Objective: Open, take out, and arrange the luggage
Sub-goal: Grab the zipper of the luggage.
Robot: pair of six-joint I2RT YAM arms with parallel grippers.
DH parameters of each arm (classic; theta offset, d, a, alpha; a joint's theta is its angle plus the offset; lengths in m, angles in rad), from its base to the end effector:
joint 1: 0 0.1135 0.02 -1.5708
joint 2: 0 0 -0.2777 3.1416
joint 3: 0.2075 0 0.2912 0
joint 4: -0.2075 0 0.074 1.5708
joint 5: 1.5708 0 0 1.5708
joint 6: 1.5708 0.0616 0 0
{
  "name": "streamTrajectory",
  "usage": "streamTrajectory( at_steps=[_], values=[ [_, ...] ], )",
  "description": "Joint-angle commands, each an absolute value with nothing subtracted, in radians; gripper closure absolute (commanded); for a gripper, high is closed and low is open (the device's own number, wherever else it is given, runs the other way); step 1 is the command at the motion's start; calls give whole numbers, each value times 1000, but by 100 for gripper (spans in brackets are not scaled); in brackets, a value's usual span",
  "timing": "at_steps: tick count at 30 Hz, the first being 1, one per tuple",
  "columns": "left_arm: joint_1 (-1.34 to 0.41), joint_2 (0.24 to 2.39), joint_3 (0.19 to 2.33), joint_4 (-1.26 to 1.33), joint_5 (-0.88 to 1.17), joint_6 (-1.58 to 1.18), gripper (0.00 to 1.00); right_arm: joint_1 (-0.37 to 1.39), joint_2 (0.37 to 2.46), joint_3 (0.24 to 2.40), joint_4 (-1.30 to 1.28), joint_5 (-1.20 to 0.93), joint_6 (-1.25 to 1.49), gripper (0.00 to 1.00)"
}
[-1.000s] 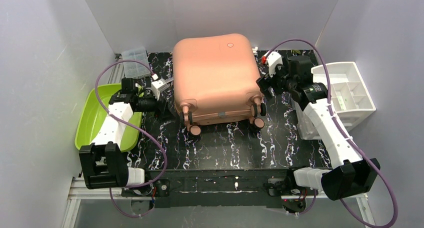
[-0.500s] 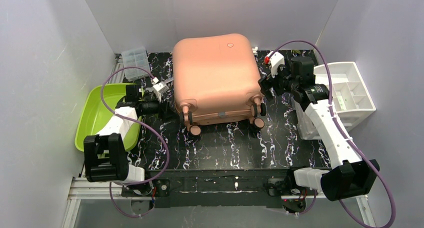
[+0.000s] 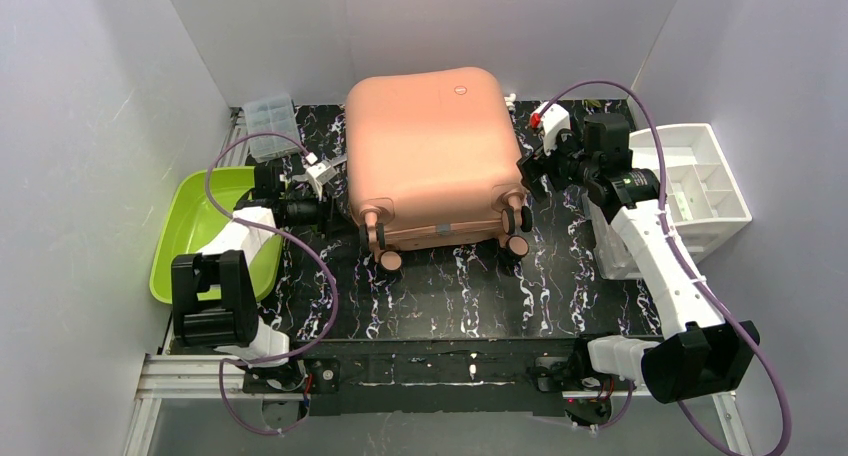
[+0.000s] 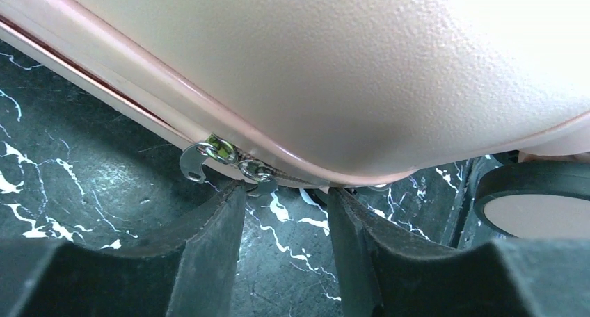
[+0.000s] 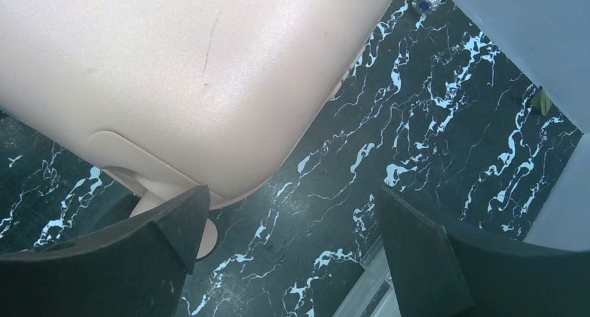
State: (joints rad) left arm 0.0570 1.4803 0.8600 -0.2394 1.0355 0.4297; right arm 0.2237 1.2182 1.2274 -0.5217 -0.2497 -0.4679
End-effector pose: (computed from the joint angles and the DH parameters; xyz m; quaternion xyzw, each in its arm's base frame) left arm 0.3329 -0.0341 0.1934 0.3202 0.7686 -0.3774 0.4054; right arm 0.3135 0.0869 0.3712 -0.3494 0.7845 0.0457 0.5102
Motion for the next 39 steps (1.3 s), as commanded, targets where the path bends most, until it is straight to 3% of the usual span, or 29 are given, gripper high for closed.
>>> streamTrajectory(
  at_steps=[1,12,20,32,39],
  values=[
    [57,1509,897,-205,1055,440,59,219,1182,1231,-505,-262,-476,2],
    [57,1537,957,-320,1101,475,80,219,1167,1244,-640,-241,-518,2],
    [57,1572,975,-337,1112,476,84,198,1058,1220,-745,-205,-565,2],
    [57,1552,1016,-464,1083,613,87,164,1245,1362,-718,-333,-453,2],
    [57,1540,1012,-557,1079,724,100,164,1291,1391,-710,-375,-422,2]
  ],
)
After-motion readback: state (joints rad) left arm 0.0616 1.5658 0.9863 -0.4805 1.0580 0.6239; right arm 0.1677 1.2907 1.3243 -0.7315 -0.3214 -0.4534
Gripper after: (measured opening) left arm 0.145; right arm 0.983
